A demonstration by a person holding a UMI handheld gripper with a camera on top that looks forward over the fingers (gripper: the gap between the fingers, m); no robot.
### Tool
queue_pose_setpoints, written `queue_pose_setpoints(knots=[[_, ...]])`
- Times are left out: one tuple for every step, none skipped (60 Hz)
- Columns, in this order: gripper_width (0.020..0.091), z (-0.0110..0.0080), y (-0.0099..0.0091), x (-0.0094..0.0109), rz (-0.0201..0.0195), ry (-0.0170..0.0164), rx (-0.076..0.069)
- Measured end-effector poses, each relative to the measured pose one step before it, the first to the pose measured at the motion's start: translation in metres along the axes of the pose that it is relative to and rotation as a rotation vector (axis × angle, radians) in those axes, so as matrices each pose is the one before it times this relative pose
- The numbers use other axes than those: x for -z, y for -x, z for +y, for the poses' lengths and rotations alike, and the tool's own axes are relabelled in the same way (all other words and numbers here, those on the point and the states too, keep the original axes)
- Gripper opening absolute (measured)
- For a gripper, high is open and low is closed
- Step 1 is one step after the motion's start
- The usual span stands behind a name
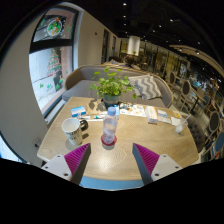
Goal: Pour water
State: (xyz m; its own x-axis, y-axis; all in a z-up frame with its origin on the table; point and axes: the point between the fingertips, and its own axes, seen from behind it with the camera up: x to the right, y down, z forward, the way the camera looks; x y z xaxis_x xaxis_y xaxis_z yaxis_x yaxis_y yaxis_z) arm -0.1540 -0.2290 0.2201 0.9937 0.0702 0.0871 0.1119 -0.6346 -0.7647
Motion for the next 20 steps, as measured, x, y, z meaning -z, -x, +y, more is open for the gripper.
queue_pose_setpoints(knots=[[0.0854,-0.00005,0.00013,0.00032,-0.00117,-0.00133,-0.0001],[0.0856,-0.00076,-0.00028,0.00053,-0.00047,-0.00461,0.0015],[0.0857,-0.00089,-0.00013,0.00165,-0.00023,-0.00417,0.0017],[0.0854,-0.00044,-0.00012,0.00053,0.00026,-0.00384,0.0009],[0.0855,-0.00044,-0.0003,0.00063,0.00005,-0.00288,0.0],[0.0855,-0.00047,-0.00021,0.00055,-0.00067,-0.00248,-0.0018],[0.0854,-0.00005,-0.00011,0.00036,-0.00112,-0.00076,-0.003],[0.0856,0.00051,-0.00057,-0.0002,-0.00054,0.00037,-0.0033],[0.0859,0.00027,-0.0006,0.00012,0.00064,0.00131,-0.0027],[0.0855,0.00038,-0.0007,-0.00018,0.00201,0.00216,-0.0015],[0.0853,0.00063,-0.00103,-0.00064,0.00308,0.00359,0.0],[0.0853,0.0012,-0.00079,-0.00079,0.00348,0.00454,0.0006],[0.0853,0.00085,-0.00059,-0.00047,0.00113,0.00378,-0.0007],[0.0853,0.0005,0.00022,-0.0006,-0.00297,0.00196,-0.0027],[0.0854,0.00052,0.0007,-0.00024,-0.00485,0.00094,-0.0041],[0.0855,0.00022,0.00043,-0.0001,-0.00388,0.00114,-0.0038],[0.0856,0.00066,0.00005,0.00008,-0.00257,0.00209,-0.0045],[0.0855,0.00071,-0.00022,0.00018,-0.00188,0.00223,-0.0048],[0.0854,0.0006,-0.00037,0.00007,-0.00168,0.0018,-0.0036],[0.0854,0.00066,-0.00033,-0.00005,-0.00223,0.00159,-0.0013]])
